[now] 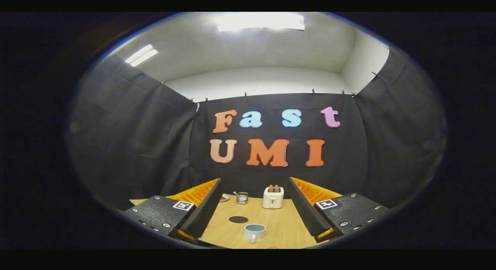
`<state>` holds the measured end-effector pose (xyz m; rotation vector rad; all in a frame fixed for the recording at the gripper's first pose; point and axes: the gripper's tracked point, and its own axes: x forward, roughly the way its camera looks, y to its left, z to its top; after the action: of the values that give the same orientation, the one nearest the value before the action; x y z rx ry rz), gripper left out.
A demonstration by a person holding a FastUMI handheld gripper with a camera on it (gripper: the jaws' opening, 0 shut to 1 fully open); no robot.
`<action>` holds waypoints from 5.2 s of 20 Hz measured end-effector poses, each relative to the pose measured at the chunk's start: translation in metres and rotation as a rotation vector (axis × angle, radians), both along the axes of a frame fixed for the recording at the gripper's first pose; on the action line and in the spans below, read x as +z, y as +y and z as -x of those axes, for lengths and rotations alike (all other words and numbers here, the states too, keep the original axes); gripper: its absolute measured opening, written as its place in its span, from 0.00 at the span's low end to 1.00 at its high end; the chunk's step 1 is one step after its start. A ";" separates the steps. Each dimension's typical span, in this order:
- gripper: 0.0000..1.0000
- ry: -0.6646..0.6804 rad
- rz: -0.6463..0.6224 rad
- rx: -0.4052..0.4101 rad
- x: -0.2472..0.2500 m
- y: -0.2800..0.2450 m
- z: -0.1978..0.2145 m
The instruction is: Take the bottle from table, then pour the juice into the cup, finally place the bottle on the coaster
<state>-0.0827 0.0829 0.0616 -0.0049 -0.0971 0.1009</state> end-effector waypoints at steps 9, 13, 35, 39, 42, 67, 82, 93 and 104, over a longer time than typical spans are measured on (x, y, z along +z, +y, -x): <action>0.98 0.043 -0.057 0.141 -0.045 0.041 -0.039; 0.98 0.055 -0.064 0.174 -0.072 0.069 -0.070; 0.98 0.247 -0.080 0.223 -0.231 0.180 -0.109; 0.98 0.306 -0.111 0.253 -0.256 0.201 -0.105; 0.98 0.332 -0.117 0.279 -0.268 0.214 -0.103; 0.81 0.622 -0.259 0.205 -0.352 0.245 -0.107; 0.80 0.614 -0.740 0.139 -0.345 0.203 -0.109; 0.80 0.656 -1.107 0.196 -0.336 0.196 -0.101; 0.80 0.634 -1.340 0.222 -0.325 0.175 -0.101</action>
<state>0.0187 0.2580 -0.2631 1.3714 0.4848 0.2386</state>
